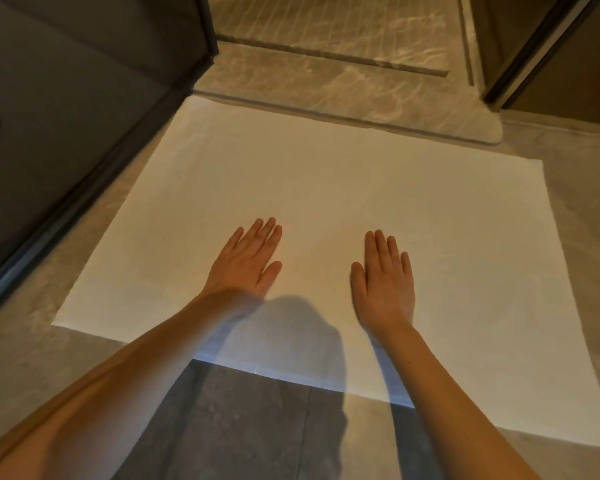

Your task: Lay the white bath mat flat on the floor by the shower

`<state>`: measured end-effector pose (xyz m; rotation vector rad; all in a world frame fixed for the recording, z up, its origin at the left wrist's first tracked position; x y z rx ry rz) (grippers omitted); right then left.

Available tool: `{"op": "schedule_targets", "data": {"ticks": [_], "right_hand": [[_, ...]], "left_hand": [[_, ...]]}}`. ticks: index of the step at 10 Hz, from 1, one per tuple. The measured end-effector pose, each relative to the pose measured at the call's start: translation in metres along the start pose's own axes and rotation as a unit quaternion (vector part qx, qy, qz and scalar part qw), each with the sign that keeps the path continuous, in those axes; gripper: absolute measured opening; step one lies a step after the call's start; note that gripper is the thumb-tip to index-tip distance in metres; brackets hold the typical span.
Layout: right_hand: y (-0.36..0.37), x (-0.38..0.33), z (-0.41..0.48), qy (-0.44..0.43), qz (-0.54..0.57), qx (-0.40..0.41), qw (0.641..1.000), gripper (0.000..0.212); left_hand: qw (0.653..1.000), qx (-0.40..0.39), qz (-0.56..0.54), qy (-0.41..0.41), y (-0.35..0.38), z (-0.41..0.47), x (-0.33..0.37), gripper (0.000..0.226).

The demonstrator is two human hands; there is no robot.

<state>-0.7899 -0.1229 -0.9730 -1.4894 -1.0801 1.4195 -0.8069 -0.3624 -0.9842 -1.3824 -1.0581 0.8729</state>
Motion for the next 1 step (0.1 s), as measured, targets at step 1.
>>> {"op": "schedule_targets", "data": {"ticks": [1], "right_hand": [[-0.0058,-0.0005,0.0025,0.010,0.014,-0.015,1.000,0.059]], "left_hand": [[0.999,-0.048,-0.015,-0.011,-0.0049,0.0084,0.0098,0.062]]}}
Point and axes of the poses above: each hand's wrist, its own z-axis towards the middle knuckle, its own y-axis out of the palm, x = y × z, the point moved 6 cm from there along z, towards the middle knuckle, and after that the axes turned 3 degrees about z, right-handed, at the moved point
